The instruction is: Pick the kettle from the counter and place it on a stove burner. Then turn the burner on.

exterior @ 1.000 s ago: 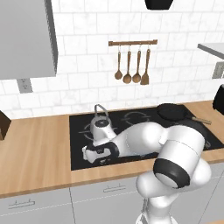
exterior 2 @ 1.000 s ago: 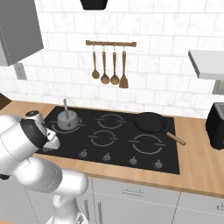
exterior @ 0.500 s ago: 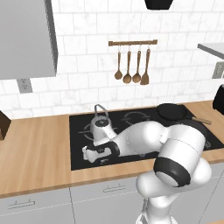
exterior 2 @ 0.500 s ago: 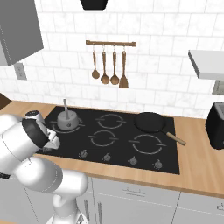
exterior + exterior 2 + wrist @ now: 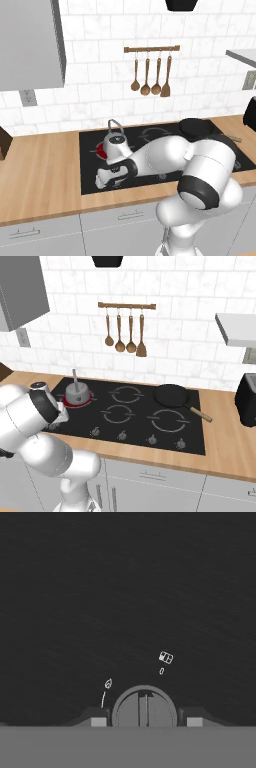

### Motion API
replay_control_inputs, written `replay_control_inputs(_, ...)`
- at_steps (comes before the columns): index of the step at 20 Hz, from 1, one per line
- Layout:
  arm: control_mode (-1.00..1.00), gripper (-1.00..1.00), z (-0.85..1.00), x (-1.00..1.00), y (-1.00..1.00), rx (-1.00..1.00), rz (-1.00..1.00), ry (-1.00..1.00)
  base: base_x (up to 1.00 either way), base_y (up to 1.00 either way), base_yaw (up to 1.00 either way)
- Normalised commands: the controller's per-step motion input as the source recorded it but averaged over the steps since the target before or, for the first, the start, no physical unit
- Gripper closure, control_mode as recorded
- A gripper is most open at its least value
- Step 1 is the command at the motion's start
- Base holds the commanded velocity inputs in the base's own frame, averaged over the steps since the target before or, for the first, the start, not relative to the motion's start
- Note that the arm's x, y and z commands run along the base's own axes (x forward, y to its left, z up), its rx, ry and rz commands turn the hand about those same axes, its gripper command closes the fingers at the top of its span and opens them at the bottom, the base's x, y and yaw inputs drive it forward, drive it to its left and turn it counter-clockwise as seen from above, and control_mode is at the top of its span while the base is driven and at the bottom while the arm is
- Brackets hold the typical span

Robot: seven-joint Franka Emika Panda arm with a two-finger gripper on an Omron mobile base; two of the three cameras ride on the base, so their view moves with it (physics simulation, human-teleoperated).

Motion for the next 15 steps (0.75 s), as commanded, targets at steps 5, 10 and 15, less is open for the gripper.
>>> replay_control_inputs(5, -1.0, 1.0, 0.08, 0.0, 0.12, -0.07, 0.47, 0.0, 0.0, 0.0, 0.0)
replay_control_inputs(10, -1.0, 1.0, 0.03, -0.03, 0.03, -0.04, 0.2, 0.0, 0.0, 0.0, 0.0)
replay_control_inputs(15, -1.0, 1.0, 0.0, 0.0, 0.0, 0.0, 0.0, 0.0, 0.0, 0.0, 0.0)
